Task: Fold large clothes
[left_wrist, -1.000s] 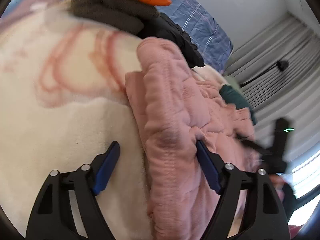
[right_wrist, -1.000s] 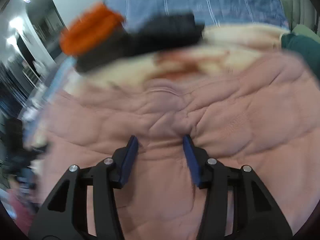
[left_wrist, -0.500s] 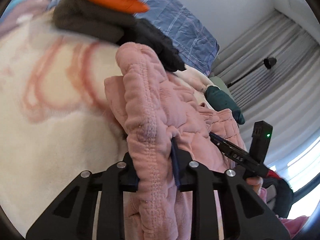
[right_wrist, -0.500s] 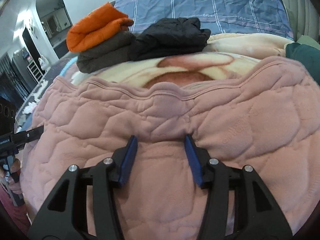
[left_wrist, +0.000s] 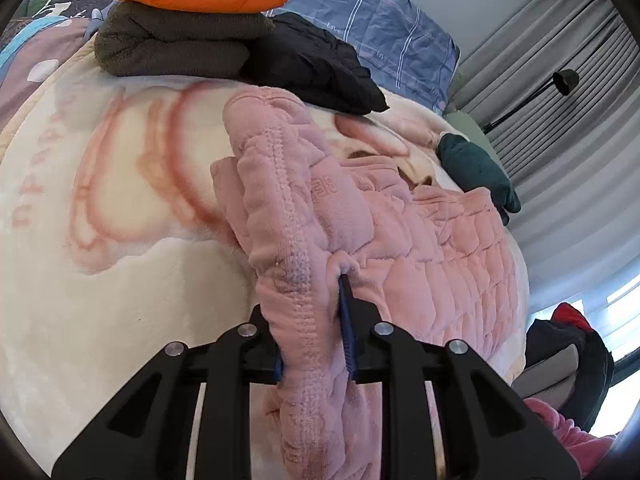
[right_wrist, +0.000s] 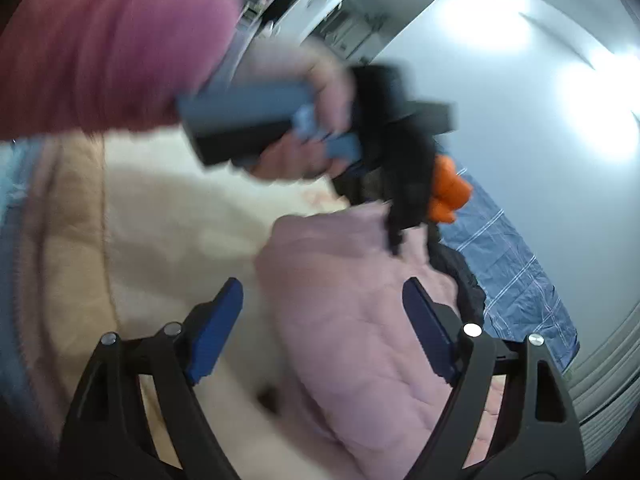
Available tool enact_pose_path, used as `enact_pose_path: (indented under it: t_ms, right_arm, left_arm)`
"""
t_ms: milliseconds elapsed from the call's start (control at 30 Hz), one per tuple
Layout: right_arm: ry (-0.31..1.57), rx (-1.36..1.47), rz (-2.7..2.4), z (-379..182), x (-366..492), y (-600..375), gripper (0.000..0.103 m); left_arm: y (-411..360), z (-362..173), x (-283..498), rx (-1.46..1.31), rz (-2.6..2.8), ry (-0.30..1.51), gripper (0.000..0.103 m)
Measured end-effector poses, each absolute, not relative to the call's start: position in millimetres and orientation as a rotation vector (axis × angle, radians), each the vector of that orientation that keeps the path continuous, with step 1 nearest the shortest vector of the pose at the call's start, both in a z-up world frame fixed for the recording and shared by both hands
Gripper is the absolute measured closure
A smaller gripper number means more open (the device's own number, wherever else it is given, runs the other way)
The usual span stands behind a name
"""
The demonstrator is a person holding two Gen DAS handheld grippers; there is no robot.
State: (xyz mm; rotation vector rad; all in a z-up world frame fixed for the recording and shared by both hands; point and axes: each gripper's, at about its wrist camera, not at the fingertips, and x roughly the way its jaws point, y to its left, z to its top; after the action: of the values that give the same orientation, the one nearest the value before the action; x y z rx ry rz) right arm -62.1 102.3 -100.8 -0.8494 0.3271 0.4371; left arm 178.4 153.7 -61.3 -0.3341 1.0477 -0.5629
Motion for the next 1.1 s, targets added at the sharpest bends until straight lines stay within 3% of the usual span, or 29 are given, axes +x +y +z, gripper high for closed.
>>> enact_pose_path:
  t_ms: [133, 200, 233, 333, 633, 733, 867, 1100]
  right_arm:
    - [0.345, -0.957, 0.317, -129, -38, 130, 0.020]
    - [0.289, -1.027, 0.249, -139, -32, 141, 0.029]
    - [0.269, -1.038, 0.230, -141, -30, 143, 0.063]
    - [0.303, -0.915, 0.275, -121, -23, 131, 0.077]
    - [0.370, -0.339, 0.327, -17, -9, 40, 0.078]
    - [0.365, -0.158, 0.332, 5, -14, -7, 0.079]
    - [0.396, 0.066, 0.332, 13, -25, -71, 0.080]
    - [0.391, 0.319, 0.234, 5, -59, -165, 0.082]
  left_arm:
    - [149, -58, 180, -0.298, -0.561, 1.052, 0.082]
    - [149, -58, 182, -0.302, -0.562, 1.055, 0.082]
    - [149, -58, 183, -0.306, -0.562, 1.057, 0.082]
    - [151, -56, 185, -0.323, -0.555, 1.063, 0.083]
    - [114, 14, 180, -0.308, -0.618, 0.936, 0.086]
    - [84, 45, 176, -0.278, -0.702, 0.886, 0.092]
    - [12, 77, 168, -0.111, -0.797, 0.871, 0.093]
    - [-95, 78, 166, 0.073, -0.817, 0.926, 0.091]
